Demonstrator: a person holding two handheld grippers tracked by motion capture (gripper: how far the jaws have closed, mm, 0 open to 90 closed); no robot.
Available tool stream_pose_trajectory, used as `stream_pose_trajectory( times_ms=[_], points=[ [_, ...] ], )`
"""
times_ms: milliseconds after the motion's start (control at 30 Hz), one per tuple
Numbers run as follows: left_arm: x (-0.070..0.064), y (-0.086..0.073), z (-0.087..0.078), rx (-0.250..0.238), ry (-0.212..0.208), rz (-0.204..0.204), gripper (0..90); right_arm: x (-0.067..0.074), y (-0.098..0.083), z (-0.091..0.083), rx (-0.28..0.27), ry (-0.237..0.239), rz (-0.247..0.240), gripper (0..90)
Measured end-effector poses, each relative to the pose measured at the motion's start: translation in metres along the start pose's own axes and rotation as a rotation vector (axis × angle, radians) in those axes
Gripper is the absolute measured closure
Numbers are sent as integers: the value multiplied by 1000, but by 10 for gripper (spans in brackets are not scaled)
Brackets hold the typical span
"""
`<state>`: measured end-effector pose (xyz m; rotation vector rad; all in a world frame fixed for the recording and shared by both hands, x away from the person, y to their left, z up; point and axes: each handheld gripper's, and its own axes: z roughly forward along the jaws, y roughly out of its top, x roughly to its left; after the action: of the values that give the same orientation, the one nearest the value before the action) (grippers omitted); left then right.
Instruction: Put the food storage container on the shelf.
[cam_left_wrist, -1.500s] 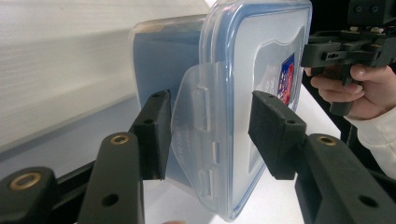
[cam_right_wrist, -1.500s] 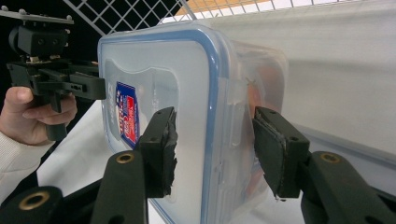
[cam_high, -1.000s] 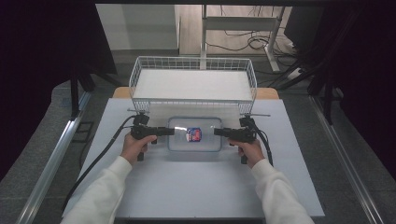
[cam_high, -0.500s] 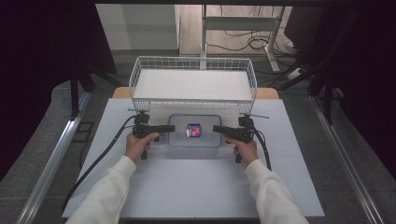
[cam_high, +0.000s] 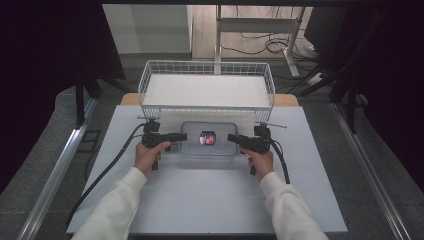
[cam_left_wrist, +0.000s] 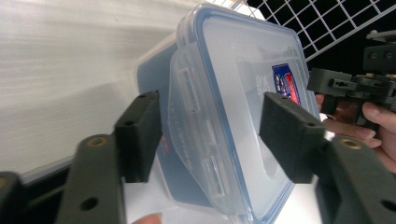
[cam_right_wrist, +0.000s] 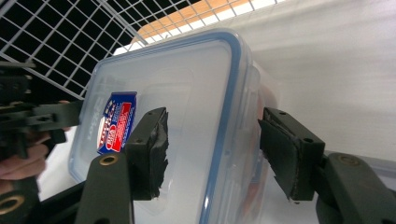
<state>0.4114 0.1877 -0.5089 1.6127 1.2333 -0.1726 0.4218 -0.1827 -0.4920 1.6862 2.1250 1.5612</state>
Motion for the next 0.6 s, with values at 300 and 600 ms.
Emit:
stream_pose_trajectory(
  times_ms=[300,600],
  points=[
    [-16,-9,-20,1,33,86,300,18,-4,-25,-26,-51,-160,347],
    [-50,-41,-49,53,110,264,290,35,-32,-65,9,-66,-333,358]
  ],
)
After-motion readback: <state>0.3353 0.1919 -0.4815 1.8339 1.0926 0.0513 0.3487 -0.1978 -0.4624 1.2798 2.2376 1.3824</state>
